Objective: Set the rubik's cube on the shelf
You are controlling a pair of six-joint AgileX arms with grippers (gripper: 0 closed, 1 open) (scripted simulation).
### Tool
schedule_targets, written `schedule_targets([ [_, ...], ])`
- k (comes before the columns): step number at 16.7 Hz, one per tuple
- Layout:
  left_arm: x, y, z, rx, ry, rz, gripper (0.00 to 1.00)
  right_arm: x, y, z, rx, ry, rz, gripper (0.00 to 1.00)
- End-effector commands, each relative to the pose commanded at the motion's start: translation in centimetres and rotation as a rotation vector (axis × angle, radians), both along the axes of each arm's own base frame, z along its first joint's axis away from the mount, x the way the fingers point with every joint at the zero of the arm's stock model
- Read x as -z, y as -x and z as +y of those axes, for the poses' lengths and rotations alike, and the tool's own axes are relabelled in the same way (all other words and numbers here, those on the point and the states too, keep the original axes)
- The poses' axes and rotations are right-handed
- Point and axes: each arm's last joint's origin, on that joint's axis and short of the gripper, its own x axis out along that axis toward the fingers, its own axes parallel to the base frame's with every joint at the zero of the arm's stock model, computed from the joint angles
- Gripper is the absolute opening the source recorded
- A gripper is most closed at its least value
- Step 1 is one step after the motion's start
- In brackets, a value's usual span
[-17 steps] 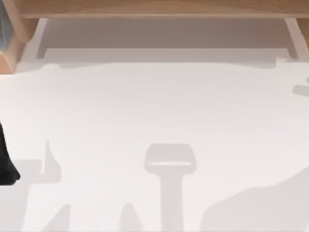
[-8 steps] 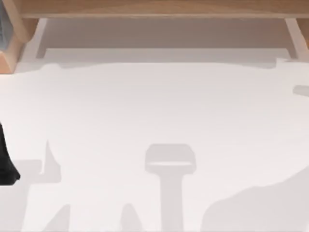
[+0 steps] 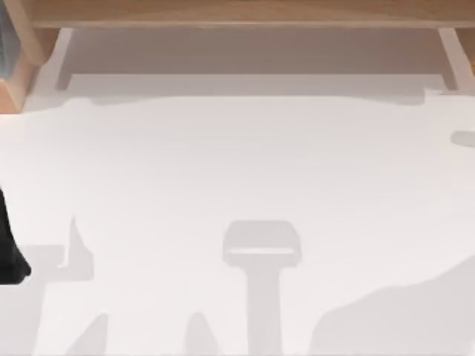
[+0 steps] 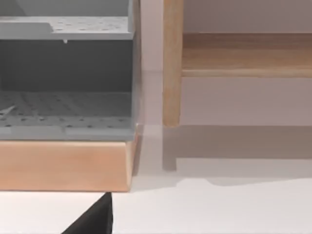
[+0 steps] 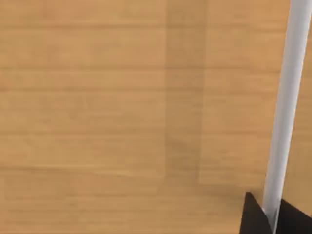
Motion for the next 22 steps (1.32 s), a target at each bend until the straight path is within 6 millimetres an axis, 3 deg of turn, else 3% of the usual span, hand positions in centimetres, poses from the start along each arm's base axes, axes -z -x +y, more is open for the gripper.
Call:
schedule_targets([
  [3,0.0,0.0,0.0,0.0,0.0,0.0,1.0,-0.1,0.9,-0.1,0.003,0.003,-0.002,0.0],
  [9,0.0,0.0,0.0,0.0,0.0,0.0,1.0,0.1,5.8,0.1,0.0,-0.004,0.004,0.0],
  [16,0.0,0.0,0.0,0.0,0.0,0.0,1.0,0.0,6.7,0.0,0.003,0.002,-0.001,0.0],
  [22,0.0,0.0,0.0,0.0,0.0,0.0,1.0,0.2,11.8,0.2,0.0,-0.007,0.007,0.0],
])
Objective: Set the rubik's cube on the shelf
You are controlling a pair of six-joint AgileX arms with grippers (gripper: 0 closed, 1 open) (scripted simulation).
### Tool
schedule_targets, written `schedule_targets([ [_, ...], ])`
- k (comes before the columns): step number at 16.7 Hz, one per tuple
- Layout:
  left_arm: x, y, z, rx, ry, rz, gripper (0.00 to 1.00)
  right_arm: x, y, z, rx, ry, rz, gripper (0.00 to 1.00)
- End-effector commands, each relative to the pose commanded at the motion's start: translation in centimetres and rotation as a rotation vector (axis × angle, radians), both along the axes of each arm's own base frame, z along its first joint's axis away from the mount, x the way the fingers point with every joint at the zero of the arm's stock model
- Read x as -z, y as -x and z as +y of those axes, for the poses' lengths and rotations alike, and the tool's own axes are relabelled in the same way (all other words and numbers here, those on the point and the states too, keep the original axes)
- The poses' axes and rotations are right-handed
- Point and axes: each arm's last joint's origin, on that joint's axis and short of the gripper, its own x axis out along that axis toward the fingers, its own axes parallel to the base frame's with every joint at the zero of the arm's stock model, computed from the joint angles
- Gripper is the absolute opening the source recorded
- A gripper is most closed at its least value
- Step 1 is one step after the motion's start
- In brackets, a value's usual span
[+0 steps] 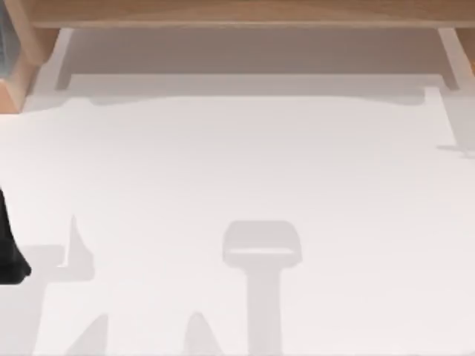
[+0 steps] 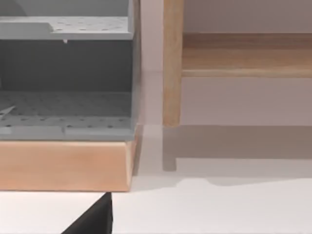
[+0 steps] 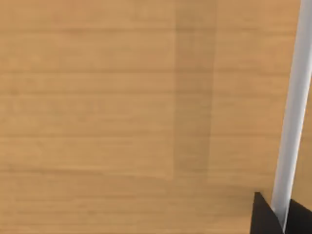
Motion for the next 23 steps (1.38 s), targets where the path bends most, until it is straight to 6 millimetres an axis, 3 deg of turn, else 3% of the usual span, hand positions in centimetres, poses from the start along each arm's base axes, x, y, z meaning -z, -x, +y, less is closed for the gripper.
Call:
schedule_targets([
  [6,0.0,0.0,0.0,0.0,0.0,0.0,1.0,-0.1,0.6,0.0,-0.001,0.004,-0.005,0.0],
  [13,0.0,0.0,0.0,0.0,0.0,0.0,1.0,0.1,6.2,0.2,-0.001,0.0,0.002,0.0],
  [18,0.0,0.0,0.0,0.0,0.0,0.0,1.0,-0.1,6.8,0.1,-0.001,0.004,-0.005,0.0],
  [23,0.0,0.0,0.0,0.0,0.0,0.0,1.0,-0.1,6.8,0.1,-0.001,0.004,-0.005,0.38],
])
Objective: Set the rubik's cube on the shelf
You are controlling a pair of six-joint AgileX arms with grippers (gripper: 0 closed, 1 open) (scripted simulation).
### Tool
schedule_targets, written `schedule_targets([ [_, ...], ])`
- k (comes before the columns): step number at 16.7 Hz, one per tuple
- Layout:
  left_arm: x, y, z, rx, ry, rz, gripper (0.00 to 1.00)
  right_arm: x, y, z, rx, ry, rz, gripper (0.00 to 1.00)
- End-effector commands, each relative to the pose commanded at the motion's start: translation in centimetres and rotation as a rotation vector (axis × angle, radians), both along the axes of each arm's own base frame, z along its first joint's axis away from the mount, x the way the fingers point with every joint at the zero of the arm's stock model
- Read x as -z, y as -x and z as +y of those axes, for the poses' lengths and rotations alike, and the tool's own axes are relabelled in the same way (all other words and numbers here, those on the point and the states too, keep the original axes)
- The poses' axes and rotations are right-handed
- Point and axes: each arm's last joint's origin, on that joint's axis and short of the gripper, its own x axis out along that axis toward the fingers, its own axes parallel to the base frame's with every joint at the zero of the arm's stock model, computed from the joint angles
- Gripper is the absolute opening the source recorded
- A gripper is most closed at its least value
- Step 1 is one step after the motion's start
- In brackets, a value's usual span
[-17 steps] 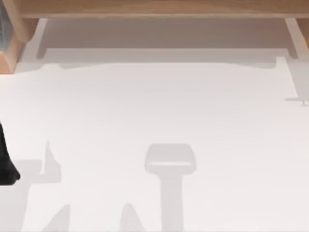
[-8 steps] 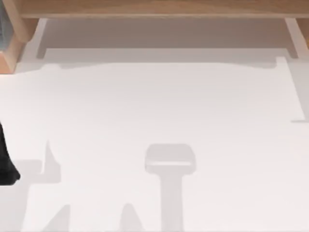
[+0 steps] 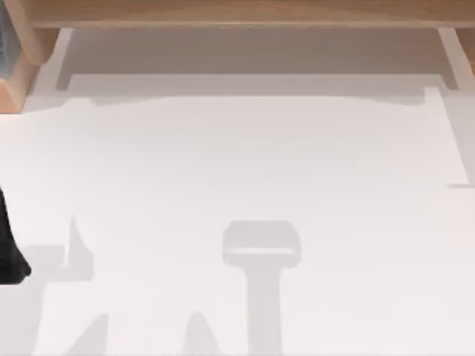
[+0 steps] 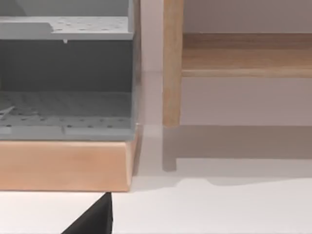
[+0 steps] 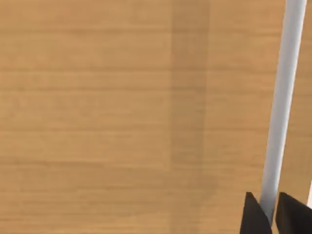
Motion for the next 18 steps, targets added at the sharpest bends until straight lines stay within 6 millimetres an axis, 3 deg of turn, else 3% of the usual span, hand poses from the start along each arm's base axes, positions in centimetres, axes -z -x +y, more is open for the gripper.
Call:
schedule_targets([
  [8,0.0,0.0,0.0,0.0,0.0,0.0,1.0,0.0,0.0,0.0,0.0,0.0,0.0,0.98],
  [18,0.0,0.0,0.0,0.0,0.0,0.0,1.0,-0.03,0.05,0.01,-0.001,0.002,-0.002,1.0],
])
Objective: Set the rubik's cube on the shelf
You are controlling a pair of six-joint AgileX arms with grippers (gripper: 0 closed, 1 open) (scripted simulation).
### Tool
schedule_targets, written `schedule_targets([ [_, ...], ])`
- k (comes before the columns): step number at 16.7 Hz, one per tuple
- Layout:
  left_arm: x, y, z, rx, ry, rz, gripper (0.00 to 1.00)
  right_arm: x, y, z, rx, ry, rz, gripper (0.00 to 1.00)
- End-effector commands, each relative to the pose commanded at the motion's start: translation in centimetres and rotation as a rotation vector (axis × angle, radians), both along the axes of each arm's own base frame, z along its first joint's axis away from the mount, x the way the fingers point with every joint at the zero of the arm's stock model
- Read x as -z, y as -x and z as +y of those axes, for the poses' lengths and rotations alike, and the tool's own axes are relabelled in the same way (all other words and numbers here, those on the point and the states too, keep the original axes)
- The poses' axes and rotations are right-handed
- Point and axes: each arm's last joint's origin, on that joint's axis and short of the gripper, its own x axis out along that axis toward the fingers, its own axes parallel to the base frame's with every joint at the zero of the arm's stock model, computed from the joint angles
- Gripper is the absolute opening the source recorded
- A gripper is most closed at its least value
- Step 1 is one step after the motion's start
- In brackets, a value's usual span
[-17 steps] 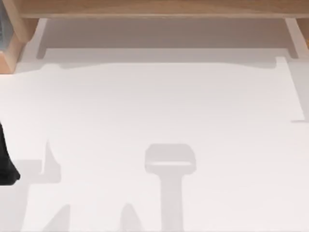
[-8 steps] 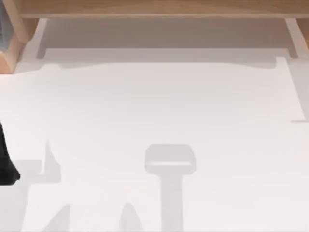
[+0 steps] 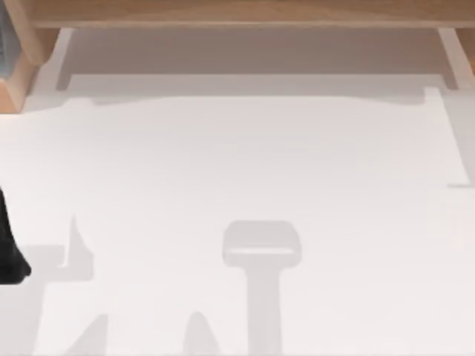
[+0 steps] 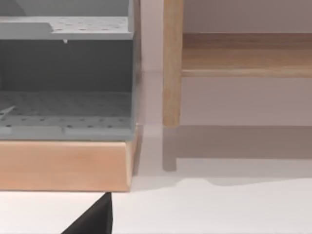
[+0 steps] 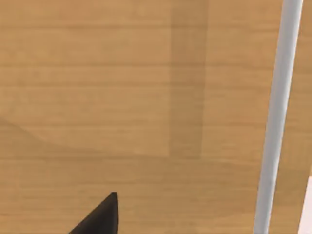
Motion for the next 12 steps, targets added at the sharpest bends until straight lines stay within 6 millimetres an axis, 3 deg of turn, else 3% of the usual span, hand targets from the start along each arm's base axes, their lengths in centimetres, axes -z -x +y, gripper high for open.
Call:
schedule_targets([
  [5,0.0,0.0,0.0,0.0,0.0,0.0,1.0,0.0,1.9,0.0,-0.001,-0.001,0.001,1.0],
  [9,0.0,0.0,0.0,0.0,0.0,0.0,1.0,0.1,1.8,0.1,-0.004,-0.003,0.003,1.0],
  [12,0.0,0.0,0.0,0.0,0.0,0.0,1.0,-1.7,1.7,-2.1,0.078,-0.02,-0.04,1.0],
])
